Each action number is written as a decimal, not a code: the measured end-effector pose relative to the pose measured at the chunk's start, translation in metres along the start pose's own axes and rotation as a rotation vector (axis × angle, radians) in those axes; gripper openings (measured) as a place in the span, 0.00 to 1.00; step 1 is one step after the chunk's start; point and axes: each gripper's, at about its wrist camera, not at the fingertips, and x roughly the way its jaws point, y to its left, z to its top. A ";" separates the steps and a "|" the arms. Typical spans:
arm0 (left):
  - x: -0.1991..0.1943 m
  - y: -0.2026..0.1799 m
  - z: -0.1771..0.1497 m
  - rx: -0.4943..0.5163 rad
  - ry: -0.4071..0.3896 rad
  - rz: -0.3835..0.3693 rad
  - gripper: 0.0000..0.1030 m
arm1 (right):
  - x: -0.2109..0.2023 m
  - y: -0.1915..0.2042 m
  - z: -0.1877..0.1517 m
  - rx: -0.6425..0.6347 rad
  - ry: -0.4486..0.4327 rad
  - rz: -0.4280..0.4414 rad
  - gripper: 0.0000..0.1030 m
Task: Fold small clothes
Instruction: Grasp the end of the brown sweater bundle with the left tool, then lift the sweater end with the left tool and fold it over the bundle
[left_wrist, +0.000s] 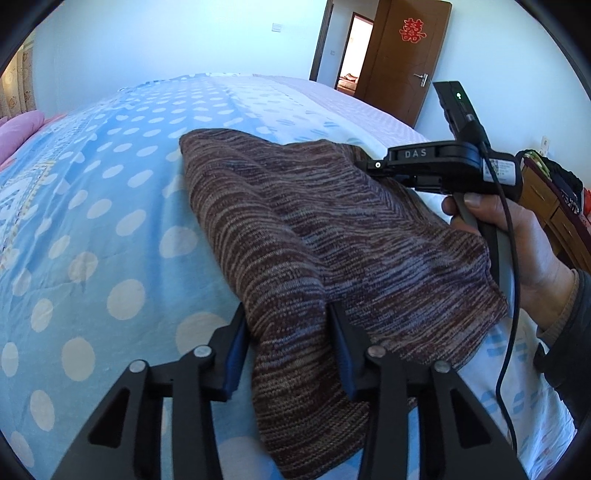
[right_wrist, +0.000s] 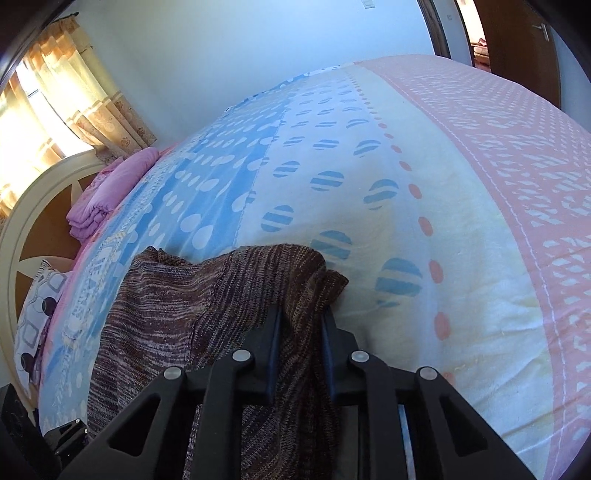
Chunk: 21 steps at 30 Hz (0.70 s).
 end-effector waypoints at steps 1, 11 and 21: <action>-0.001 0.000 0.000 0.002 0.000 0.001 0.36 | -0.001 0.000 0.000 0.002 0.000 -0.002 0.17; -0.017 -0.011 0.003 0.032 -0.004 0.070 0.22 | -0.030 0.006 -0.008 0.030 -0.045 0.025 0.11; -0.049 -0.011 -0.003 0.031 -0.011 0.075 0.20 | -0.067 0.037 -0.021 0.009 -0.068 0.072 0.09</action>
